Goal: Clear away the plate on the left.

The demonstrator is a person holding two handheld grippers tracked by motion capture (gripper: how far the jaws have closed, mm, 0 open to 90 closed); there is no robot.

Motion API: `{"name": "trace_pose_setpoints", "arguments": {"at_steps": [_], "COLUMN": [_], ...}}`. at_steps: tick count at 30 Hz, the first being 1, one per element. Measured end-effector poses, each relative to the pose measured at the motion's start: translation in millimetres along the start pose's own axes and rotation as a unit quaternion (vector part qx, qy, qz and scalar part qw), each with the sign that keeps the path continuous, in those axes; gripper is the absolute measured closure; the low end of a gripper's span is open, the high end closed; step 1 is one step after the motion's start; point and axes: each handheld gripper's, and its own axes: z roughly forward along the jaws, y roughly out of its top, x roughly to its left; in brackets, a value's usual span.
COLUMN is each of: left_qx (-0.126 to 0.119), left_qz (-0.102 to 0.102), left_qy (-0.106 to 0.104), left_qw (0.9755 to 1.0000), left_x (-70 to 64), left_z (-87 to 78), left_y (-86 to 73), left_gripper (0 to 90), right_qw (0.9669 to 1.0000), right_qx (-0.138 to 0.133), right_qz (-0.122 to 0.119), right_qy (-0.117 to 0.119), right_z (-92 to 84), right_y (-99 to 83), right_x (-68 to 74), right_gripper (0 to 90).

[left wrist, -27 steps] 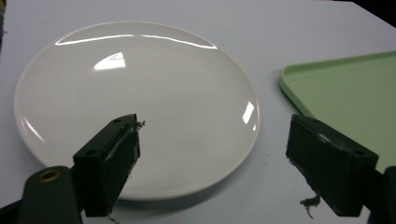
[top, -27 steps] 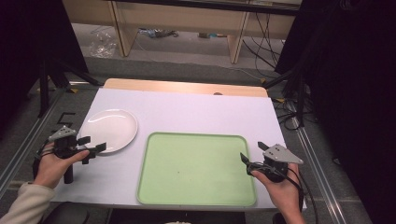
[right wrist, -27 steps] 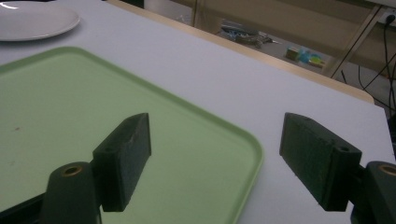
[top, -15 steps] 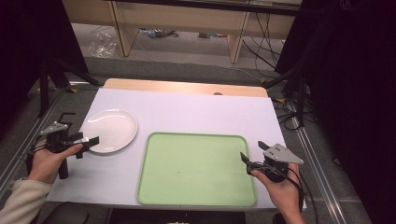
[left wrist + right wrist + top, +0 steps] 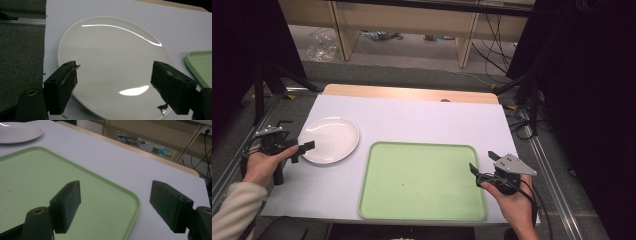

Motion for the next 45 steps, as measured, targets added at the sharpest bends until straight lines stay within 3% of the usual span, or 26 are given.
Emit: {"name": "trace_pose_setpoints", "arguments": {"at_steps": [9, 14, 16, 20, 25, 37, 38, 45], "left_qx": [0.015, 0.016, 0.018, 0.022, 0.030, 0.039, 0.040, 0.046], "left_qz": [-0.030, -0.043, -0.059, -0.059, -0.076, -0.105, -0.115, -0.131], "left_qy": [0.020, 0.012, 0.005, 0.006, 0.011, 0.007, 0.008, 0.013], "left_qw": [0.9992, 0.9989, 0.9981, 0.9980, 0.9966, 0.9936, 0.9925, 0.9902], "left_x": [14.0, 18.7, 21.0, 21.8, 24.7, 32.6, 31.9, 34.0], "left_z": [4.9, 7.5, 9.6, 12.5, 16.9, 20.5, 20.8, 21.4], "left_y": [-2.6, -4.6, -5.9, -6.4, -7.6, -9.9, -9.9, -8.2], "left_gripper": [21.8, 22.8, 24.2, 24.7, 26.0, 36.2, 36.2, 45.9], "right_qw": [1.0000, 1.0000, 1.0000, 1.0000, 1.0000, 1.0000, 1.0000, 0.9999], "right_qx": [0.001, 0.001, 0.005, 0.006, 0.001, 0.001, 0.004, -0.002], "right_qz": [0.000, -0.002, 0.003, 0.004, -0.002, 0.000, -0.001, -0.010], "right_qy": [0.000, 0.000, 0.005, 0.003, 0.000, 0.001, 0.003, 0.000], "right_z": [-0.1, 0.1, 0.0, -0.3, -0.1, 0.0, -0.7, -1.5], "right_y": [-0.4, 0.2, 0.2, 0.2, 0.1, 0.7, 1.1, 2.7], "right_x": [-0.1, -0.3, 1.0, 1.5, 0.1, 2.0, 1.9, 3.4], "right_gripper": [25.7, 25.7, 25.7, 25.7, 25.7, 25.8, 25.8, 25.9]}}
